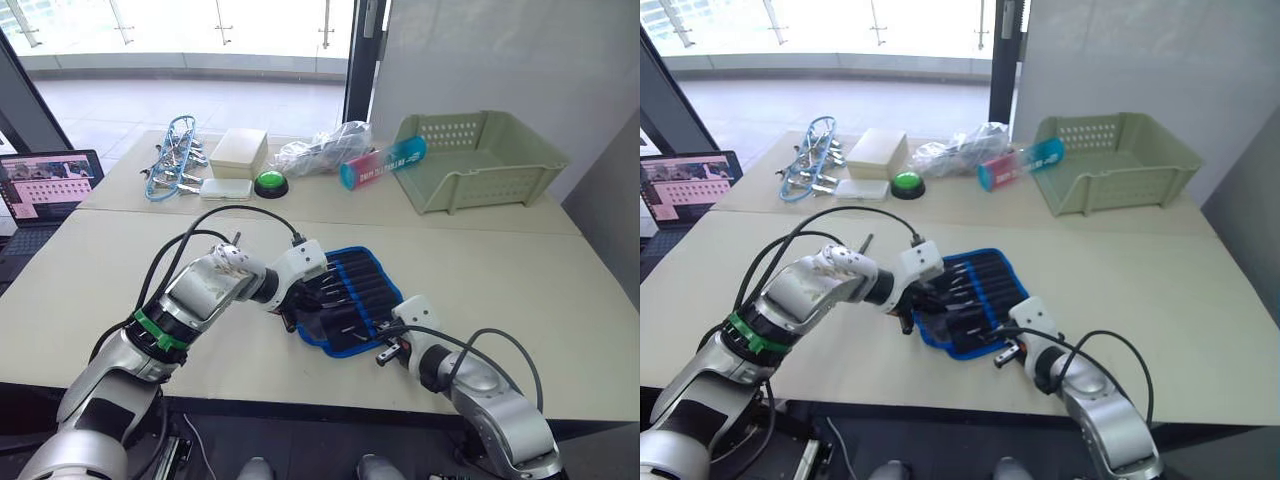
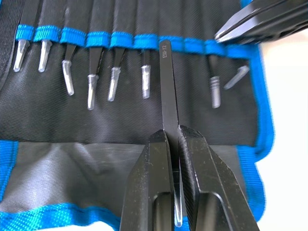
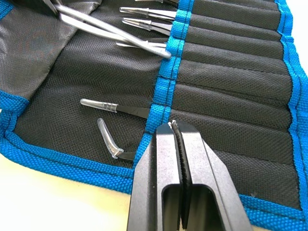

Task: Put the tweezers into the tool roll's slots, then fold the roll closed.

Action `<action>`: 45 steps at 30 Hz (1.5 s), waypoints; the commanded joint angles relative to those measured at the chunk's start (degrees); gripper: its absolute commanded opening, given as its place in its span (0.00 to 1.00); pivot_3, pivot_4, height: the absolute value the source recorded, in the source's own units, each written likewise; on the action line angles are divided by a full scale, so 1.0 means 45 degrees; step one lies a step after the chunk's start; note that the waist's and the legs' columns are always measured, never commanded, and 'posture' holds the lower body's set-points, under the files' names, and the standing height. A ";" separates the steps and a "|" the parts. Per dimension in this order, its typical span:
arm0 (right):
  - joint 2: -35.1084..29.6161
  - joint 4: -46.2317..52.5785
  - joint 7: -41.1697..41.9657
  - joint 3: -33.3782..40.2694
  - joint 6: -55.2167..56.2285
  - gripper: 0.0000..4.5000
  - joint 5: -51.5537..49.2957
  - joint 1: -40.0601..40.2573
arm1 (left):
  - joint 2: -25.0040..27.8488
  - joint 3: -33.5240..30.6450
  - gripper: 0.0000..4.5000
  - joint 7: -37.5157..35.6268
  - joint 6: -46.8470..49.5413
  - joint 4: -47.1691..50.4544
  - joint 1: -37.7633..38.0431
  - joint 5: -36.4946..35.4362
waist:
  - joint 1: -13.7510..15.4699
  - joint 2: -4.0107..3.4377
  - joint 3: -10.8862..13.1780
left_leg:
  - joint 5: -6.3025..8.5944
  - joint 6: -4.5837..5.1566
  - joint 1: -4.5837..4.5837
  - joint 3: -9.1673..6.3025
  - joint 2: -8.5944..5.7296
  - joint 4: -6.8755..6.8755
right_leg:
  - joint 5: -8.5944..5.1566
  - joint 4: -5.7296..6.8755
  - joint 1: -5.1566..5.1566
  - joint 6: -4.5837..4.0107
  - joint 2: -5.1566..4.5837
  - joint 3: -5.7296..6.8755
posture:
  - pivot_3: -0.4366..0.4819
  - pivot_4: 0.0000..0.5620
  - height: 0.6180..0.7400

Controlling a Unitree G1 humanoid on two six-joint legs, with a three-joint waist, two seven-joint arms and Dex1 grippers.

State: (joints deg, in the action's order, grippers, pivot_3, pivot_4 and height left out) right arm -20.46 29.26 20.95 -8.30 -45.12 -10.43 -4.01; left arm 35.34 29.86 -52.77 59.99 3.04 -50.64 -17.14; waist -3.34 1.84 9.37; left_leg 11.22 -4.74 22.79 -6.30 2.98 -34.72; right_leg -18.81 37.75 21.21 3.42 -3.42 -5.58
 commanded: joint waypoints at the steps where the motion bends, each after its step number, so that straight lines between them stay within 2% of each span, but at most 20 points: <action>1: 0.0047 -0.0443 -0.0012 -0.0291 -0.0557 0.00 -0.0058 0.0172 | -0.0015 0.0221 0.01 -0.0347 -0.0277 -0.0276 -0.0305 0.0383 | -0.0004 -0.0001 0.0001 | 0.0000 0.0000 0.0000 0.0000 0.0000 -0.0001 | 0.0000 0.0002 0.0000 0.0000 0.0000 -0.0001 | 0.48 0.27 1.00; 11: 0.0095 -0.0429 -0.0047 -0.0281 -0.0588 0.00 -0.0057 0.0176 | 0.0085 0.0527 0.01 -0.0937 -0.0397 -0.0166 -0.0311 0.0811 | -0.0012 -0.0001 0.0001 | -0.0001 0.0001 0.0001 0.0000 0.0000 -0.0010 | 0.0000 0.0017 0.0001 0.0000 0.0000 -0.0001 | 0.48 0.27 1.00; 18: 0.0181 -0.0510 -0.0046 -0.0330 -0.0556 0.00 -0.0043 0.0127 | -0.0270 0.0521 0.01 -0.0939 -0.0347 -0.0322 -0.0420 0.0987 | -0.0025 -0.0001 0.0001 | -0.0001 0.0001 0.0000 0.0000 0.0000 -0.0017 | 0.0000 0.0028 0.0001 0.0000 0.0000 -0.0002 | 0.48 0.27 1.00; 28: 0.0280 -0.0527 -0.0061 -0.0395 -0.0600 0.00 -0.0052 0.0120 | -0.2506 0.0565 0.01 -0.0303 -0.1508 -0.2868 -0.0578 0.1924 | -0.0022 -0.0001 -0.0002 | -0.0002 0.0002 -0.0005 0.0000 -0.0002 -0.0040 | 0.0000 0.0051 -0.0005 0.0000 0.0000 -0.0002 | 0.48 0.27 1.00; 31: 0.0262 -0.0445 -0.0050 -0.0386 -0.0646 0.00 -0.0076 0.0199 | -0.3579 0.0052 0.01 0.0183 -0.3015 -0.3946 -0.0473 0.2076 | -0.0014 -0.0006 -0.0005 | -0.0002 0.0003 -0.0008 0.0000 -0.0004 -0.0040 | 0.0000 0.0053 -0.0006 0.0000 0.0000 -0.0003 | 0.48 0.27 1.00; 34: 0.0260 -0.0408 -0.0048 -0.0377 -0.0634 0.00 -0.0088 0.0265 | -0.4103 0.0074 0.01 0.0493 -0.4541 -0.4913 -0.0313 0.2642 | -0.0001 -0.0007 -0.0005 | -0.0002 0.0003 -0.0004 0.0000 -0.0004 -0.0044 | 0.0001 0.0052 -0.0007 -0.0001 0.0000 -0.0003 | 0.48 0.27 1.00; 37: 0.0271 -0.0307 -0.0066 -0.0392 -0.0675 0.00 -0.0115 0.0323 | -0.4781 -0.0496 0.01 0.0862 -0.5702 -0.5780 -0.0182 0.2669 | 0.0099 -0.0026 -0.0016 | -0.0002 0.0003 -0.0011 0.0000 -0.0006 -0.0046 | 0.0002 0.0053 -0.0017 -0.0003 -0.0001 -0.0003 | 0.48 0.27 1.00; 40: 0.0291 -0.0205 -0.0121 -0.0422 -0.0700 0.00 -0.0130 0.0403 | -0.5115 -0.0984 0.01 0.0922 -0.6338 -0.6136 -0.0060 0.2647 | 0.0202 -0.0026 -0.0016 | -0.0002 0.0002 -0.0021 0.0000 -0.0011 -0.0074 | 0.0007 0.0054 -0.0037 0.0007 -0.0005 -0.0004 | 0.48 0.27 1.00; 43: 0.0309 -0.0159 -0.0113 -0.0463 -0.0601 0.00 -0.0155 0.0504 | -0.4973 -0.1230 0.01 0.0662 -0.6285 -0.5982 -0.0006 0.2663 | 0.0205 -0.0026 -0.0016 | -0.0003 0.0003 -0.0018 -0.0001 -0.0014 -0.0090 | 0.0013 0.0054 -0.0041 0.0017 -0.0006 -0.0006 | 0.48 0.27 1.00; 45: 0.0326 -0.0168 -0.0120 -0.0541 -0.0547 0.00 -0.0128 0.0549 | -0.4763 -0.1392 0.18 0.0432 -0.6064 -0.5512 0.0028 0.2569 | 0.0204 -0.0025 -0.0016 | -0.0003 0.0002 -0.0018 -0.0001 -0.0014 -0.0088 | 0.0013 0.0057 -0.0040 0.0017 -0.0005 -0.0005 | 0.48 0.27 1.00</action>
State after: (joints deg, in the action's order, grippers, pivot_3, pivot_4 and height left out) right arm -19.29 29.38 19.27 -7.59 -46.24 -10.19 -3.25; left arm 13.88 25.50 -51.18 32.86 -24.32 -49.76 -5.85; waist -2.43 1.73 9.30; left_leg 11.21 -4.72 22.71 -6.30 2.92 -35.10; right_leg -18.75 38.01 21.03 3.50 -3.45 -5.61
